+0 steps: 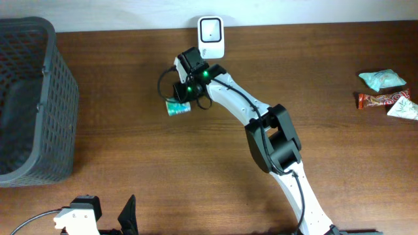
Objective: Scan the item barcode
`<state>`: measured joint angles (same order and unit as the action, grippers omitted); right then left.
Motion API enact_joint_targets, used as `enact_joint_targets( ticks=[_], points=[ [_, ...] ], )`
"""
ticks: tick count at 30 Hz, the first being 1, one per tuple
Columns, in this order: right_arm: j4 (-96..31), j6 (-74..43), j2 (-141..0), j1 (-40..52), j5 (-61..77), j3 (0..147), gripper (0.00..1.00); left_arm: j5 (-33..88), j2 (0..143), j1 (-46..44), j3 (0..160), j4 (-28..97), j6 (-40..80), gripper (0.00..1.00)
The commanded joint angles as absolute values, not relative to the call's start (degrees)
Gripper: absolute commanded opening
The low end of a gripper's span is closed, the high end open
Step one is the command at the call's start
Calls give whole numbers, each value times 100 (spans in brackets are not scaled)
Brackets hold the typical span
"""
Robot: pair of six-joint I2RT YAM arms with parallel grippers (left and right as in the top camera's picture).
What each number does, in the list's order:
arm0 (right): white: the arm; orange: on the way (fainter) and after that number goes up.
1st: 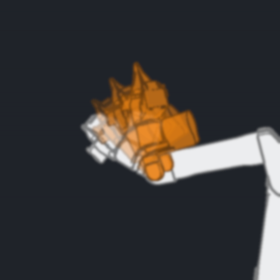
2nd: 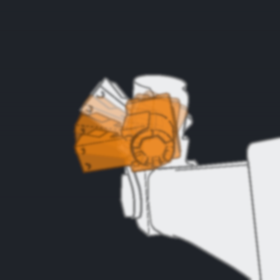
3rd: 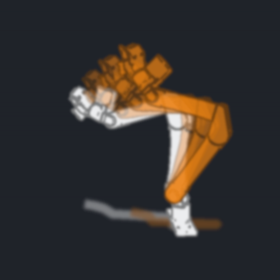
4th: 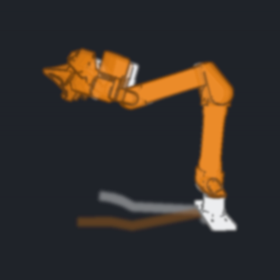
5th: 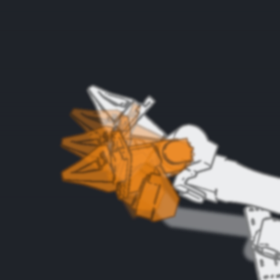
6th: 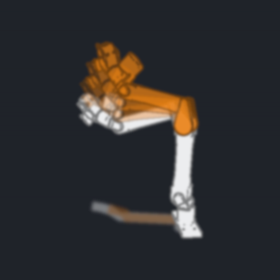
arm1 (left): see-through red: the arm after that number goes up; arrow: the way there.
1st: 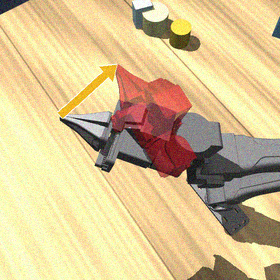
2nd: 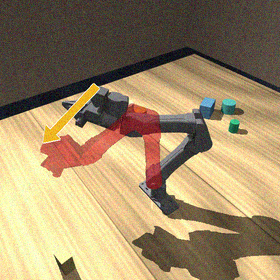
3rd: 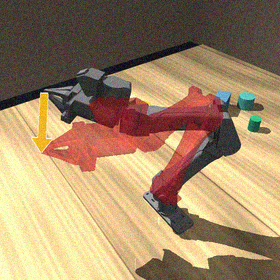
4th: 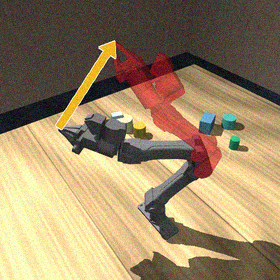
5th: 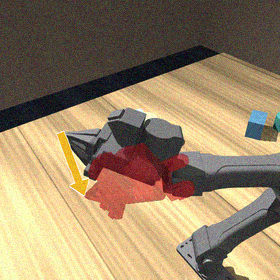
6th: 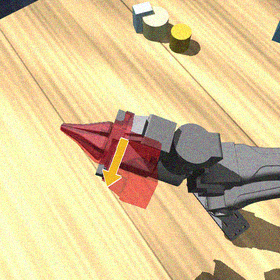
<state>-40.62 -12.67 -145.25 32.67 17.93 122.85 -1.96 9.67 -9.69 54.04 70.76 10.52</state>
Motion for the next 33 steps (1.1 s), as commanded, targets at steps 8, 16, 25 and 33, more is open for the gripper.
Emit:
enact_joint_targets(
  ticks=[8,16,25,33],
  points=[
    [-5035,-749,-13325,3256,1708,12298,56,-237,928,-958,5393,7065,1072,99],
    [-5813,2655,-13557,3253,1732,12291,73,-237,928,-958,5393,7065,1072,99],
    [-5481,2657,-14011,3271,2628,12289,76,-237,928,-958,5393,7065,1072,99],
    [-5454,2659,-14193,3267,2615,12291,76,-237,928,-958,5393,7065,1072,99]
  ],
)
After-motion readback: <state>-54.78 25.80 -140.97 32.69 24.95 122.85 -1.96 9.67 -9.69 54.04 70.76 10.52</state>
